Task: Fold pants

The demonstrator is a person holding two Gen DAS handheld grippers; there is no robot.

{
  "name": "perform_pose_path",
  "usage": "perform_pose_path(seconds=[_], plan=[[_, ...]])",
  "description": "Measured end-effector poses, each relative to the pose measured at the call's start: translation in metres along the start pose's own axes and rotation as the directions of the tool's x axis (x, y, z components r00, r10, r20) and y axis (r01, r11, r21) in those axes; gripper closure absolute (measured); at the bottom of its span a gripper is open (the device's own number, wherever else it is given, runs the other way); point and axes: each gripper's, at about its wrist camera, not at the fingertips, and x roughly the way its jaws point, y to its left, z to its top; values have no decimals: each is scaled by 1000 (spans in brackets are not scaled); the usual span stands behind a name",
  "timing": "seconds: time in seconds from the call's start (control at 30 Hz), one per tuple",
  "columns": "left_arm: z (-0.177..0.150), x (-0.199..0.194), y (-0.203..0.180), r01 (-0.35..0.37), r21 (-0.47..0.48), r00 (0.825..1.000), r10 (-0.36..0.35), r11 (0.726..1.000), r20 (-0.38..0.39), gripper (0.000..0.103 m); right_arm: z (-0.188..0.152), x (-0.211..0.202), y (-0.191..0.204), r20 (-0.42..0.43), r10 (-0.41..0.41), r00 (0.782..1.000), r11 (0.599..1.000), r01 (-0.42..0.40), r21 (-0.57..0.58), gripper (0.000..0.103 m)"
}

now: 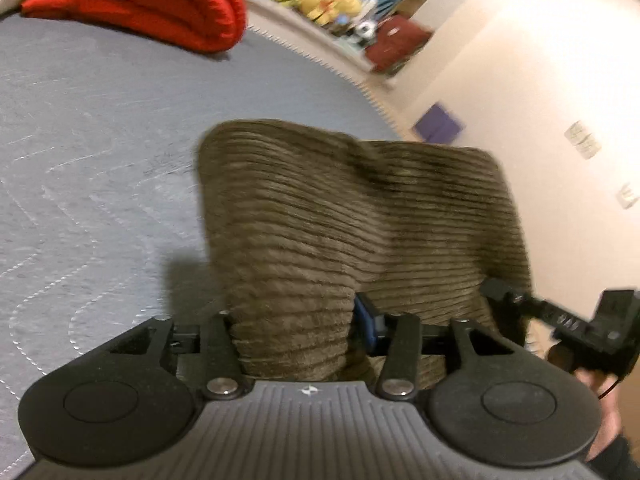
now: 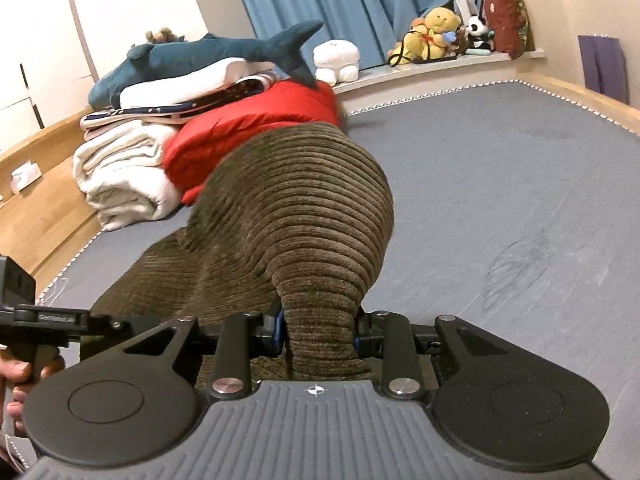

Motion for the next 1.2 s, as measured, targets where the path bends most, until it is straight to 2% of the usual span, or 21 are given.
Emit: perform_pose_path(seconds=[0.07, 0.13, 0.17, 0.2, 0.23, 0.33, 0.43, 0.47, 0.5, 0.53, 0.57, 0.6, 0.63, 0.67, 0.73, 0.77, 0.87, 0.97, 1.03, 1.1, 1.2], plan=[[1, 3, -4, -139, 9, 990, 139, 990, 39, 50, 5, 14, -22, -44, -58, 997, 998, 59, 17, 56], [2, -3, -8, -243, 33, 966, 239, 970, 95, 49, 4, 21, -40, -46, -210, 977, 976, 212, 53, 56], [2, -9, -11, -263, 41, 959, 256, 964, 123, 49, 4, 19, -49, -37, -304, 952, 950, 306, 57, 56], [2, -15, -14, -257, 51, 958, 247, 965, 147, 49, 5, 17, -54, -32, -341, 939, 938, 343, 57, 56], [0, -19, -18, -228, 72, 964, 214, 971, 158, 49, 7, 13, -59, -24, -341, 940, 938, 341, 65, 56], [-8, -22, -43, -152, 199, 980, 121, 968, 159, 51, 7, 3, -57, -21, -241, 970, 970, 241, 18, 56], [-26, -10, -66, -84, 366, 995, 63, 927, 71, 59, -7, 4, -38, -68, -106, 992, 986, 96, -139, 58], [-31, 1, -69, -81, 417, 997, 81, 905, 18, 59, -17, 8, -31, -119, -68, 990, 979, 43, -201, 60], [-42, 18, -69, -95, 465, 984, 154, 880, -89, 60, -27, 16, -27, -188, -63, 980, 966, 13, -257, 60], [-55, 34, -65, -114, 508, 958, 230, 854, -170, 62, -39, 26, -25, -282, -76, 956, 954, -13, -300, 60], [-65, 43, -61, -127, 544, 936, 281, 830, -211, 62, -58, 37, -27, -387, -99, 917, 939, -42, -341, 60], [-71, 44, -63, -132, 567, 935, 292, 813, -202, 62, -67, 37, -24, -389, -107, 915, 919, -58, -390, 60], [-70, 42, -66, -135, 569, 936, 293, 811, -194, 62, -67, 34, -20, -387, -106, 916, 903, -74, -423, 60], [-68, 37, -68, -134, 559, 940, 283, 818, -189, 63, -61, 33, -21, -401, -103, 910, 908, -78, -411, 62], [-60, 24, -71, -124, 530, 958, 241, 839, -157, 63, -47, 29, -28, -395, -80, 915, 929, -75, -363, 64], [-55, 17, -73, -123, 519, 967, 220, 846, -128, 63, -41, 25, -27, -365, -73, 928, 931, -67, -358, 64], [-36, 3, -75, -154, 472, 983, 182, 868, -15, 62, -12, 16, -32, -200, -80, 977, 946, 11, -324, 60], [-14, 10, -74, -192, 392, 981, 174, 900, 80, 62, 18, 26, -50, -80, -110, 991, 983, 97, -159, 59], [-9, 13, -74, -218, 374, 975, 187, 902, 118, 64, 29, 39, -61, -30, -139, 990, 988, 136, -79, 59], [-4, 20, -71, -239, 368, 970, 201, 898, 138, 73, 34, 58, -68, -5, -176, 984, 984, 176, -32, 59], [1, 28, -69, -252, 358, 966, 213, 899, 146, 74, 36, 91, -77, -1, -216, 976, 976, 216, -20, 59]])
